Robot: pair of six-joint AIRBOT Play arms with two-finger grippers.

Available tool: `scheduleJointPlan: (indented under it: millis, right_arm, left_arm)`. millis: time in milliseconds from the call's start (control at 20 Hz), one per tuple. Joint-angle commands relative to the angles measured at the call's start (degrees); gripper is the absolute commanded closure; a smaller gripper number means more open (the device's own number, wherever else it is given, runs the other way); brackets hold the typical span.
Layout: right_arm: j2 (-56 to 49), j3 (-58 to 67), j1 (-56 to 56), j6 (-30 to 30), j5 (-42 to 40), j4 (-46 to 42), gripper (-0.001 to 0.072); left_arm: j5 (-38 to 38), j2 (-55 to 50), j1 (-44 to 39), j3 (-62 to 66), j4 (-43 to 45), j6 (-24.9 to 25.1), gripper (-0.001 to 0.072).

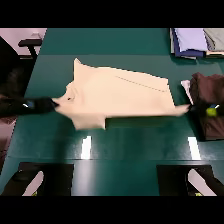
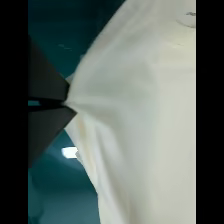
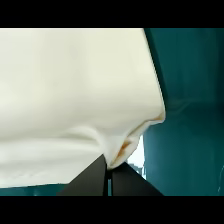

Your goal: Fold the shirts.

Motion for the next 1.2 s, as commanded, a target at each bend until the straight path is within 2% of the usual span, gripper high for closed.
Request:
scheduleJointPlan:
  millis: [0, 200, 250, 450, 550, 700, 850, 950, 1150]
  right_arm:
    - [7.5, 18.1, 2.1, -0.1, -1.5, 0.1, 0.0694]
    - [12.1, 38.5, 2.2, -0.1, -2.5, -3.7, 0.0695]
    - [12.8, 42.7, 2.2, 0.0, -2.1, -5.7, 0.0695]
    - [12.8, 56.3, 2.2, 1.5, 4.4, -11.9, 0.0695]
    - [10.5, 61.0, 2.2, 2.2, 9.1, -11.7, 0.0696]
    - [3.8, 65.9, 2.2, 4.6, 17.2, -11.1, 0.0696]
    - [-2.4, 61.7, 5.7, 5.5, 19.6, -11.3, 0.0696]
    - [-7.6, 55.6, 10.6, 6.6, 20.0, -12.3, 0.0696]
    - [-20.7, 44.9, 18.7, 7.5, 19.6, -22.7, 0.0696]
  left_arm:
    - [-0.7, 3.3, 0.0, 21.4, 0.3, -0.7, 0.0682]
    - [1.7, 3.3, 0.0, 48.1, 3.5, -0.9, 0.0683]
    - [2.4, 3.3, 0.0, 53.5, 5.4, -2.3, 0.0683]
    - [2.9, 2.9, 0.0, 66.0, 12.9, -7.0, 0.0684]
    - [0.8, 2.4, 0.0, 65.7, 13.9, -8.2, 0.0684]
    - [-9.9, -2.3, 0.0, 62.6, 13.8, -9.4, 0.0683]
    - [-16.9, -9.7, 0.0, 56.0, 11.8, -9.2, 0.0682]
    - [-18.0, -15.3, 0.0, 49.9, 10.1, -7.7, 0.0682]
    - [-14.2, -26.8, 0.0, 36.7, 9.5, -5.4, 0.0682]
